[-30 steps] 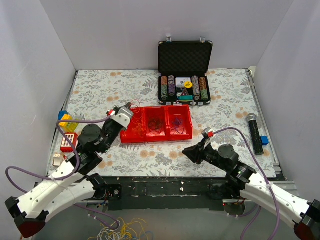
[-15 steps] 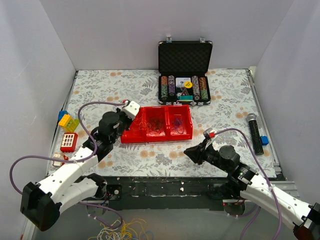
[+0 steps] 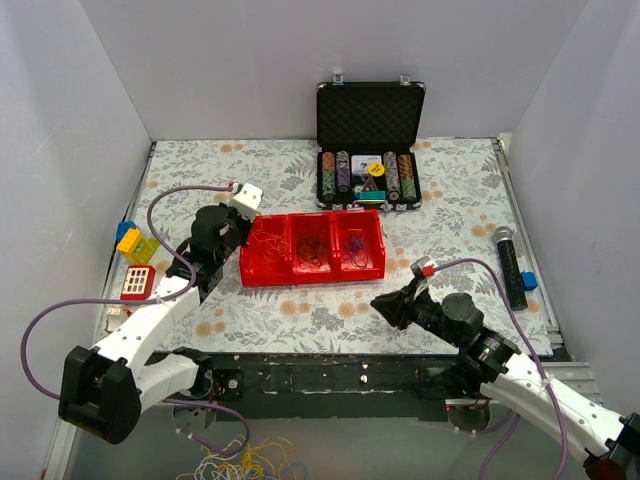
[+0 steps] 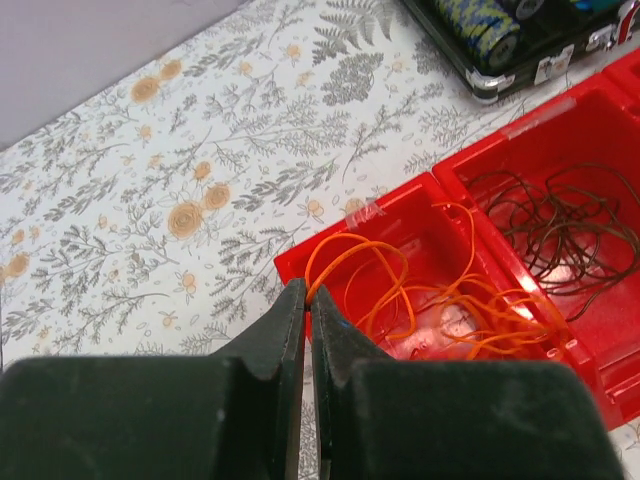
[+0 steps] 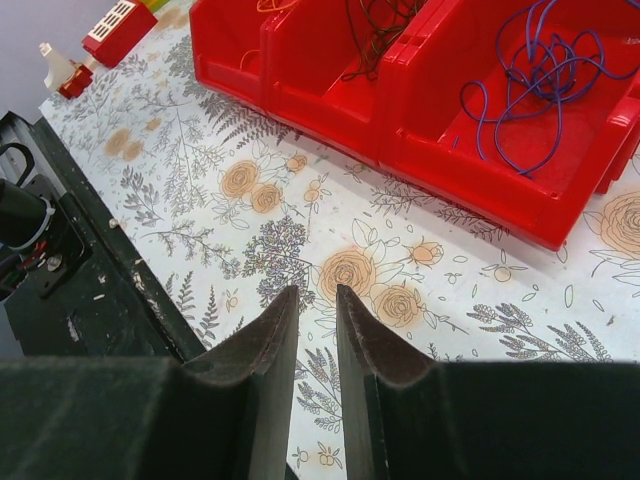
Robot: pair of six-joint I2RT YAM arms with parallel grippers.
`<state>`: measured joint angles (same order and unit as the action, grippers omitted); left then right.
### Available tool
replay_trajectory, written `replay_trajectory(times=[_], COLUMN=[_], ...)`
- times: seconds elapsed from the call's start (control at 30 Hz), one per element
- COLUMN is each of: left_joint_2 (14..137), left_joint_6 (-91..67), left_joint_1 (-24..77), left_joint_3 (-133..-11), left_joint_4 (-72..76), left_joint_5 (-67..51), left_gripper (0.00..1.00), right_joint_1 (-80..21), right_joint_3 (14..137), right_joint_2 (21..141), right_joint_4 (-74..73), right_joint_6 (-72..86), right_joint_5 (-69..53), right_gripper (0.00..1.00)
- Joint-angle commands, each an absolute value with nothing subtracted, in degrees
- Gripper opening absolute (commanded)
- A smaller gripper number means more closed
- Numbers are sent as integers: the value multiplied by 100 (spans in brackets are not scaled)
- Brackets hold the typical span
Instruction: Untangle the cables
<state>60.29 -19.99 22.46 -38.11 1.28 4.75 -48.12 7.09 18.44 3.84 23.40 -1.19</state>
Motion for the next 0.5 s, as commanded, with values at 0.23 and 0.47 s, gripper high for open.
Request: replay_trajectory(times=[0.23,0.47], left_joint_2=[6135,6670], left_joint_6=[-2514,-2636], left_joint_1=[2162,2162], left_joint_3=[-4052,-4420], left_joint_4=[115,-676], left_joint_5=[10,-229], left_gripper=[0,66], right_joint_1=[-4825,-4834], right_joint_3=[870,1019], right_joint_2=[1986,2109], right_joint_4=[668,624], right_joint_6=[2338,2294], right_joint_5=[-35,158], right_gripper=[30,34])
